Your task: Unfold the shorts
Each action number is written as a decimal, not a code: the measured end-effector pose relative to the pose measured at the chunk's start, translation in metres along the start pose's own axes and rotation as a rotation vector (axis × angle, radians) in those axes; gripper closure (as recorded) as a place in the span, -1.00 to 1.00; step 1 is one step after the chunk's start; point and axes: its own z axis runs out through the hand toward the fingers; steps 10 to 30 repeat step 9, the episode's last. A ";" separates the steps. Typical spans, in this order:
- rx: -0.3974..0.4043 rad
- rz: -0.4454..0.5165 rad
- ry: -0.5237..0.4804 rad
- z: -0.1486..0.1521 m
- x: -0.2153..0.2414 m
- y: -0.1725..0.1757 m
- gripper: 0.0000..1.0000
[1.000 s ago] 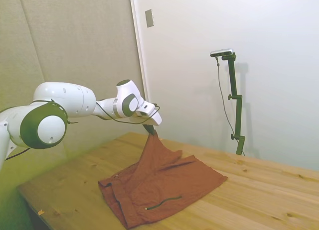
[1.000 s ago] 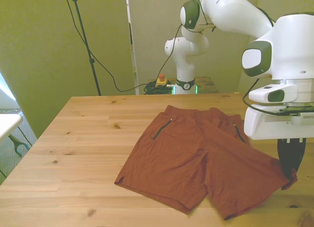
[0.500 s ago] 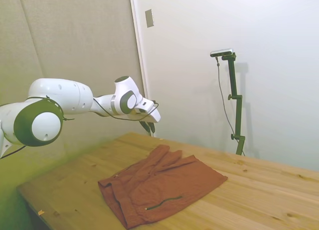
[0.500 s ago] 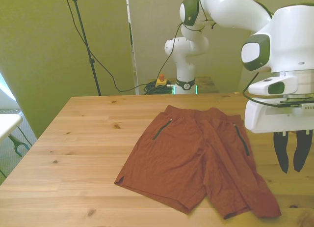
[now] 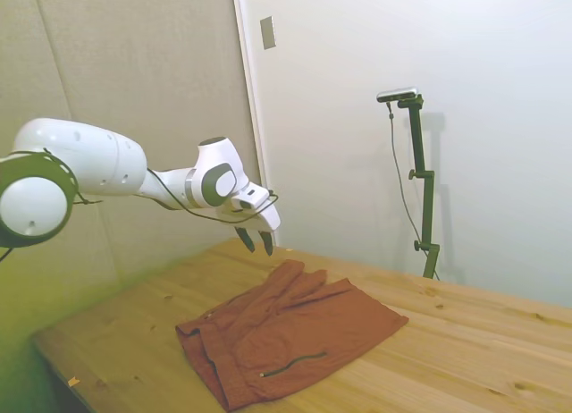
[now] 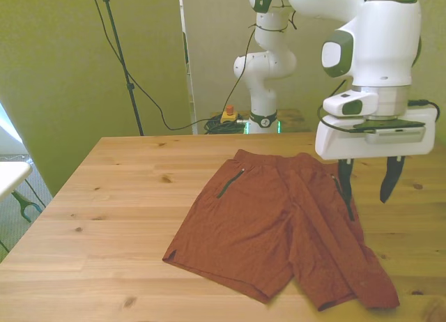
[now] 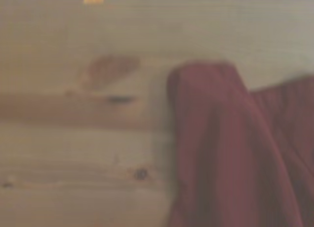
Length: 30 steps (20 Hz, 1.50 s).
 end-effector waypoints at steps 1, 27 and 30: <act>-0.021 -0.013 -0.035 -0.007 -0.012 0.011 -1.00; -0.072 -0.102 -0.081 -0.081 -0.107 0.099 -1.00; -0.072 -0.102 -0.081 -0.081 -0.107 0.099 -1.00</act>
